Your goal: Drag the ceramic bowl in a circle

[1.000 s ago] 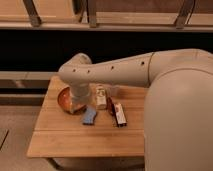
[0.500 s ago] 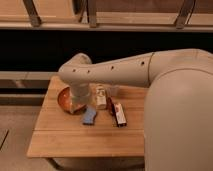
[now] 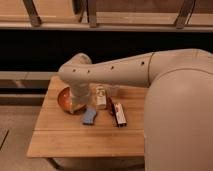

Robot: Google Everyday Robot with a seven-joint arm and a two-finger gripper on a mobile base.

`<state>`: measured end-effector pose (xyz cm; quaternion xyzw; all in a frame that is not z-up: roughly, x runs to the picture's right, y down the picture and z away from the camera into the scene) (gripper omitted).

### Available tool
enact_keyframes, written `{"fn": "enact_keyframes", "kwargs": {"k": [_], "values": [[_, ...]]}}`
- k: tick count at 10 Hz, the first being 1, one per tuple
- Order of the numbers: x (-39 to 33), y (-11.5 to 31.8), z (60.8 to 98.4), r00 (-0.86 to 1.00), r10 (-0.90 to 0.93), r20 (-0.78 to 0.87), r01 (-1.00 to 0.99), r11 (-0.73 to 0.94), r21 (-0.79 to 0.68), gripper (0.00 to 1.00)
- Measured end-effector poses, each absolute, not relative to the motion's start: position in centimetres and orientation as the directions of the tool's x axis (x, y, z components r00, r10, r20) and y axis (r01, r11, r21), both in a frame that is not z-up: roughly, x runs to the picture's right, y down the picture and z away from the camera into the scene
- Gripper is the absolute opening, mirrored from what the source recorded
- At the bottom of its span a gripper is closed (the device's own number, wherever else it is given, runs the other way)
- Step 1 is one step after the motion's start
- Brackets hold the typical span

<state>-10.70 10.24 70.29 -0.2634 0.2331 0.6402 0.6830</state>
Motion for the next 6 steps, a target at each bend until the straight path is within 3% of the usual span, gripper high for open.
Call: {"fn": "enact_keyframes", "kwargs": {"k": [6], "values": [[-10.62,10.11,70.28,0.076,0.754,-0.652,-0.997,0.05,-0.059,0.65]]}}
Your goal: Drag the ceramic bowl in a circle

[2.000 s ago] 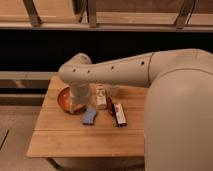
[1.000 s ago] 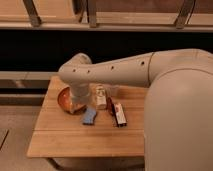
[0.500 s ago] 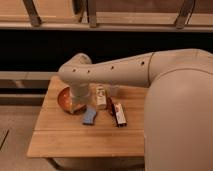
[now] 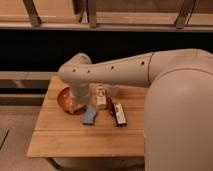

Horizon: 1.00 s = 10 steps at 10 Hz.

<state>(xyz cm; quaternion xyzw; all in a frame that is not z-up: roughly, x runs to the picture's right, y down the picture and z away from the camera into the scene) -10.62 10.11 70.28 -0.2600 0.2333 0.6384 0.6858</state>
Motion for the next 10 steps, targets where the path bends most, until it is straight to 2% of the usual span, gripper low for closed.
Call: {"fn": "enact_keyframes", "kwargs": {"k": [2,6,8,10], "values": [[-10.5,8.2,70.8,0.149,0.783,-0.604,-0.989,0.126,-0.08,0.65],[-12.4,0.5,72.6,0.422,0.801,-0.424,-0.906,0.388,-0.169,0.65],[-12.6,-0.8,72.8,0.462,0.794,-0.395,-0.887,0.429,-0.174,0.65],[-12.2,-0.2,72.9,0.447,0.795,-0.409,-0.894,0.417,-0.165,0.65]]}}
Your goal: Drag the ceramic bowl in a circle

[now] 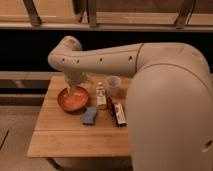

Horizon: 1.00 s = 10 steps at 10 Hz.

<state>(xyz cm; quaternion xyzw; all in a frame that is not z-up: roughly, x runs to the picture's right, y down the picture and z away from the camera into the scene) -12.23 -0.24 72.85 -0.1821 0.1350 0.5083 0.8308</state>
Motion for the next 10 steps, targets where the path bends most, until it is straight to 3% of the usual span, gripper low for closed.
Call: {"fn": "enact_keyframes", "kwargs": {"k": [4,10], "values": [[-6.7,0.3,75.9,0.295,0.851,-0.435,-0.953,0.294,-0.07,0.65],[-8.3,-1.5,84.9,0.388,0.872,-0.299,-0.905,0.3,-0.302,0.65]]}}
